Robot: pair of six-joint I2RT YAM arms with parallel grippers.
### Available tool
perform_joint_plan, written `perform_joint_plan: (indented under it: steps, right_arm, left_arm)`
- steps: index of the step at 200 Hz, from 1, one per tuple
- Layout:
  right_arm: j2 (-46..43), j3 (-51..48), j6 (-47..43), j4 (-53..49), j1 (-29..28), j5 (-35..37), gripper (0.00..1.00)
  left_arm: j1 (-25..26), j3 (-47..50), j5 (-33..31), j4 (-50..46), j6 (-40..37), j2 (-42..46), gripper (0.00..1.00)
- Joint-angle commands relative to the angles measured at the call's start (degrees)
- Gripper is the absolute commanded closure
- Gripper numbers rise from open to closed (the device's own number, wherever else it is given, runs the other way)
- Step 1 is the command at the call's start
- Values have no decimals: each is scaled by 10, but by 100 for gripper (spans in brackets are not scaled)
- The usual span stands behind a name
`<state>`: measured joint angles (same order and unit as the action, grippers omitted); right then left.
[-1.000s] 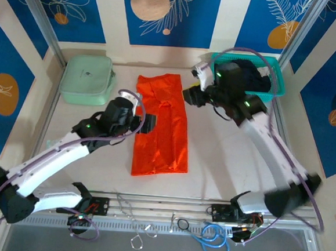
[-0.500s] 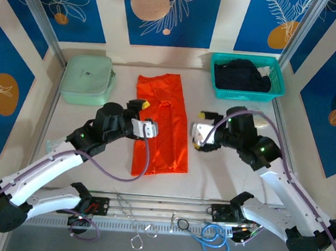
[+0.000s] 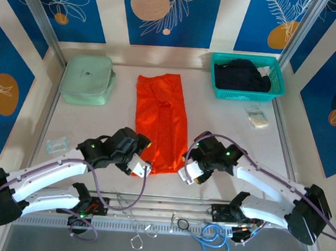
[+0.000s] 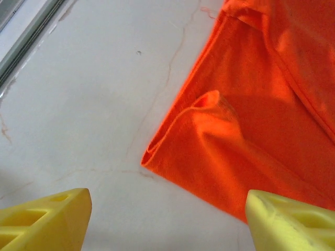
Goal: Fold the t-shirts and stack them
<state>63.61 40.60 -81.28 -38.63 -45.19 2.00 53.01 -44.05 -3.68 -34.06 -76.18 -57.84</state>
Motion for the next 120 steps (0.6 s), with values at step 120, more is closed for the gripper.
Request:
perform_joint_plan:
  steps: [120]
  right_arm:
    - [182,40,-81,26,-15,18,28]
  left_arm:
    - [2,77,33,-27,-87,-57,25]
